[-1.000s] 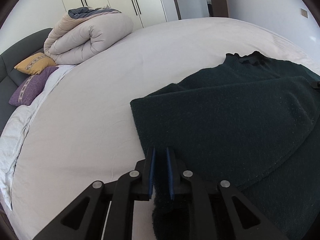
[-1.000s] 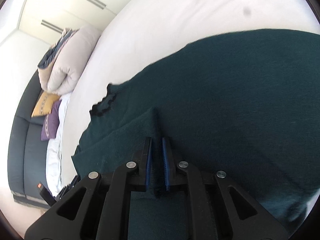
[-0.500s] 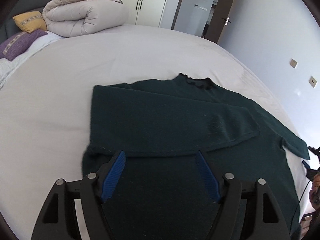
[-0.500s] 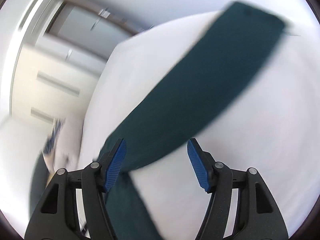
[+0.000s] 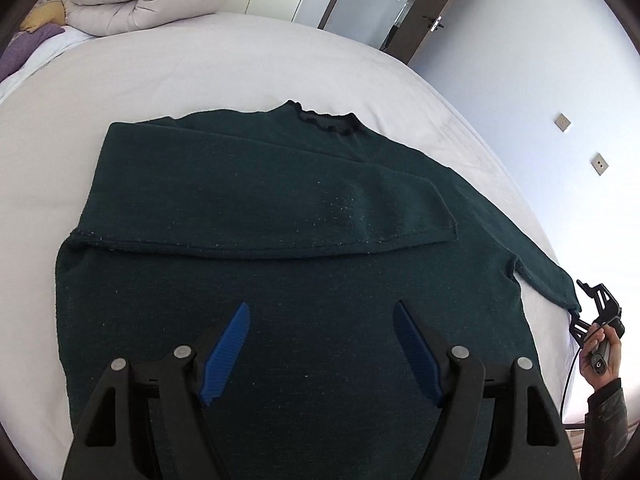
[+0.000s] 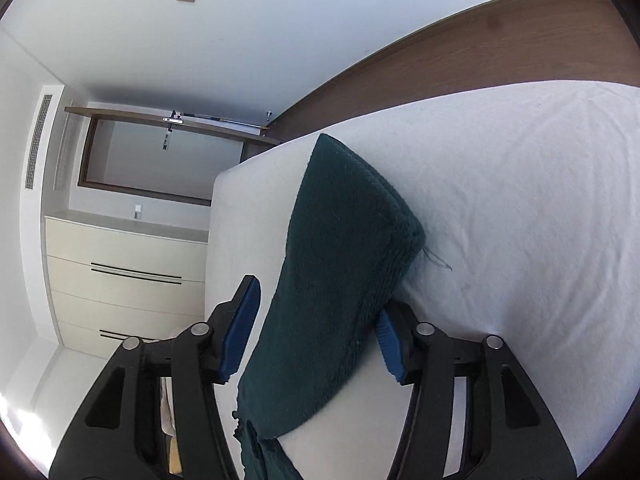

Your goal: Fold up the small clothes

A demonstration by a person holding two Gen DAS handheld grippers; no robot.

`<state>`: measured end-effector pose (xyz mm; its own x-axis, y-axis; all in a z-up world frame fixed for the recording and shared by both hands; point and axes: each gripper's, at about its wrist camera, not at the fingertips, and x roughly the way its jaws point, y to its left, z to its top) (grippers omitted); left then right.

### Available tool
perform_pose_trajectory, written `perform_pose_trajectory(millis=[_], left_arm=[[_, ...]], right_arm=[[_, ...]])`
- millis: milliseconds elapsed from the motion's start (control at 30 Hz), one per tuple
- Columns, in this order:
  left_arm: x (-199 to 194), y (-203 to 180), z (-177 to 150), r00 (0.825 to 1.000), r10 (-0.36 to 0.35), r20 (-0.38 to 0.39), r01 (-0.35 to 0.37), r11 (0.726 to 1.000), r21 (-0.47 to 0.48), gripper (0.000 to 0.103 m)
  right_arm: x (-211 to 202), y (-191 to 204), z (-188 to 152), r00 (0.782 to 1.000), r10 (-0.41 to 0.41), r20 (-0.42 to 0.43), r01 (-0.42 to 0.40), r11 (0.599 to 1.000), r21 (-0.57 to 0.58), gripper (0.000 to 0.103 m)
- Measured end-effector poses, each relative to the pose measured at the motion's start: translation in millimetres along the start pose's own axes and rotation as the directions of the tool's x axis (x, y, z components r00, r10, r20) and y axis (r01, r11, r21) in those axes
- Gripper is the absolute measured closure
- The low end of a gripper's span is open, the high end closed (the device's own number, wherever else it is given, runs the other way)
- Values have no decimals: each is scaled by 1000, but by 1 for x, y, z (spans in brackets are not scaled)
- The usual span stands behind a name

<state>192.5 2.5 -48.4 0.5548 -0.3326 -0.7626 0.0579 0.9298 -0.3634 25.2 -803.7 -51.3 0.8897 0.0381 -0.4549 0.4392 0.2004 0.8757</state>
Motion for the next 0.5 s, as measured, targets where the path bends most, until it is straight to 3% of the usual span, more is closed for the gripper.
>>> perform_pose_trajectory(millis=[67,133,233,367,500], left_arm=[[3,0,1,1000,-4,-10,4,1000,-7,27],[5,1,1,1000,-12,-16,11,1000,-15,27],[6,4,4,1000,-22,-21,21,999,-25,27],[6,8,7,998,-53,-20,52,997,-60,27],[5,9,11,995,-94,-18,92,992,-90,26]], right_arm=[[8,-2,2,1000,5,-1,-5,1000,18,74],[16,-8,2,1000,16,3,-16,999,52,84],[21,-5,-3,1000,-3,23,2,999,33,89],[28,30,-25,999,-36,21,38,994,-107,92],[56,118,-92,997,-52,-57,26,918,-396,92]])
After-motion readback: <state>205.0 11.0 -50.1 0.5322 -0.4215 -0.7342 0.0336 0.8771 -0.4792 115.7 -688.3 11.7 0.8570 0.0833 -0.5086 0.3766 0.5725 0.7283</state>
